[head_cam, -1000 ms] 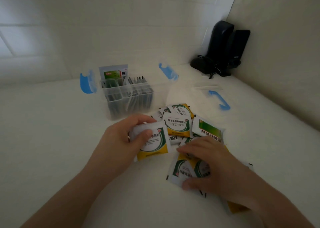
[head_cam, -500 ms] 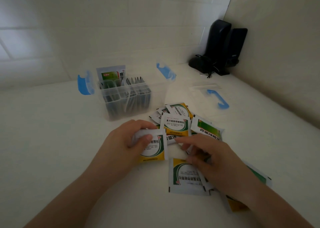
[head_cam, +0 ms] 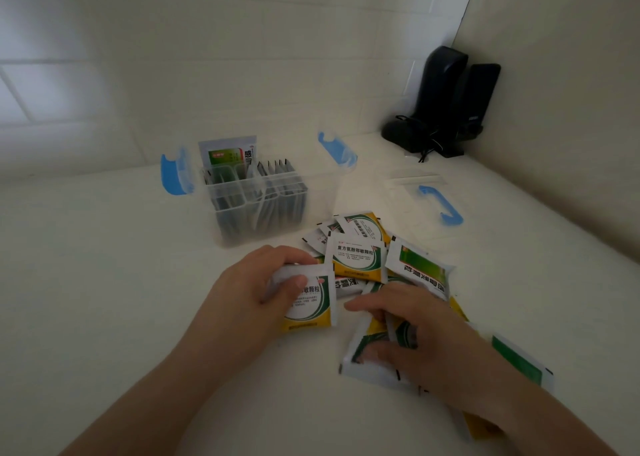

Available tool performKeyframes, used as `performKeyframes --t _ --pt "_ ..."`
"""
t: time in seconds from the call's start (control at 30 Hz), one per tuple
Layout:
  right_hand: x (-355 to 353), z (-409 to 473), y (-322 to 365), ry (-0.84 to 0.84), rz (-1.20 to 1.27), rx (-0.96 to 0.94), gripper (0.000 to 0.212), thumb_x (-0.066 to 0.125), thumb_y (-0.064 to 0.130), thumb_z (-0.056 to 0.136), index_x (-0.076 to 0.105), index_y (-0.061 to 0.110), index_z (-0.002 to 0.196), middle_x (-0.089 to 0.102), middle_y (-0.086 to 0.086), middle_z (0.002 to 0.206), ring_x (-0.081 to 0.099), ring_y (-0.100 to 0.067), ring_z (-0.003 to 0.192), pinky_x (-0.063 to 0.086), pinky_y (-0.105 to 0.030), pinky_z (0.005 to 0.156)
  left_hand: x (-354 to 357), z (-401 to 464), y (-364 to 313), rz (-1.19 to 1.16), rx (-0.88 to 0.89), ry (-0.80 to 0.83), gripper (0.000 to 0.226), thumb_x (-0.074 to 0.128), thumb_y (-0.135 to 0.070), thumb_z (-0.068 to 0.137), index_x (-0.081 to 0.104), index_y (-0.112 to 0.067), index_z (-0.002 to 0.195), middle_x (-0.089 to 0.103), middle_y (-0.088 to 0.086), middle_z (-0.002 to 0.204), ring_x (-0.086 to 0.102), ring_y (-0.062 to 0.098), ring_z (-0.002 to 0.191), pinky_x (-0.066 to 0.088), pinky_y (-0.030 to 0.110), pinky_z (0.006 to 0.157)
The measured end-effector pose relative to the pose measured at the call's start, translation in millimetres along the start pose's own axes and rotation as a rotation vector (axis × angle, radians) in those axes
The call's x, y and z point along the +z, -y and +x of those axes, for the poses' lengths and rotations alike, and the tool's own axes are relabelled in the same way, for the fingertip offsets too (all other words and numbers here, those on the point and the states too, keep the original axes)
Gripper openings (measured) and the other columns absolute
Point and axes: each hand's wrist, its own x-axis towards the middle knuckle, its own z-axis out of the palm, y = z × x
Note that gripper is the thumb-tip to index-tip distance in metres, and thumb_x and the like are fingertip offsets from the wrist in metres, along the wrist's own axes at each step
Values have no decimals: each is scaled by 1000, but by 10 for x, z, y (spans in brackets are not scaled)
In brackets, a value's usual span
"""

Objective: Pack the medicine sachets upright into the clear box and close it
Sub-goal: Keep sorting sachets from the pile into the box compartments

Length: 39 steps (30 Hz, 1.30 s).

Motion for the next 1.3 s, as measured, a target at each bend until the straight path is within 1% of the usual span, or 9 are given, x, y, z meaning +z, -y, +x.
performKeyframes --t 0.17,0.3,0.47,0.7,0.8,0.87,1.03,1.13,1.3 --pt "-34 28 18 -259 201 46 27 74 19 69 62 43 71 61 24 92 57 7 80 41 -1 64 -2 -6 12 6 2 -8 23 55 -24 86 53 -47 85 58 -23 96 59 -3 91 51 10 72" --pt "-143 8 94 -406 463 45 12 70 28 60 62 20 65 70 17 70 60 -4 55 48 -11 55 29 -9 24 -17 20 -15 27 55 -24 86 52 -50 90 58 -27 96 51 -14 97 44 2 75" --pt "-78 14 121 -355 782 183 18 64 2 76 48 -4 80 74 -3 72 60 -14 46 46 -21 39 112 -12 -24 -176 -27 8 23 54 -20 87 60 -43 87 66 -23 92 60 -9 87 46 4 67" --pt "130 45 126 -336 524 199 29 67 16 78 40 21 69 73 2 76 53 -12 39 45 -21 39 229 -54 -125 -497 -117 63 22 42 -32 88 62 -25 93 70 -5 93 67 6 81 51 13 63" --pt "158 51 135 -337 372 182 28 69 29 74 42 31 66 70 -2 70 55 -14 47 48 -26 43 286 -70 -101 -378 -31 94 16 52 -40 86 59 -30 96 67 -9 96 64 2 85 50 13 69" --pt "69 39 121 -309 257 172 22 67 37 74 46 29 67 68 10 76 51 -5 49 45 -16 46 286 -56 -53 -272 -10 101 11 54 -28 88 56 -34 96 63 -13 101 61 0 90 49 11 74" --pt "-315 -48 -119 -355 -19 256 9 59 41 78 54 33 75 60 11 68 53 4 65 43 -12 54 179 -17 28 -183 -42 50 23 48 -19 90 53 -41 96 61 -18 101 57 -9 84 43 4 61" --pt "-390 -102 -193 -197 -55 293 16 65 45 73 52 41 82 58 16 81 52 5 75 38 -13 58 130 -11 32 -178 -37 24 25 48 -17 90 53 -41 95 62 -13 98 57 -10 74 43 5 58" --pt "-309 -106 -182 29 -123 245 46 73 43 68 42 54 101 42 27 103 41 7 97 35 -6 75 146 -19 47 -134 -46 54 23 48 -20 90 54 -40 99 61 -17 104 61 3 92 49 13 69"
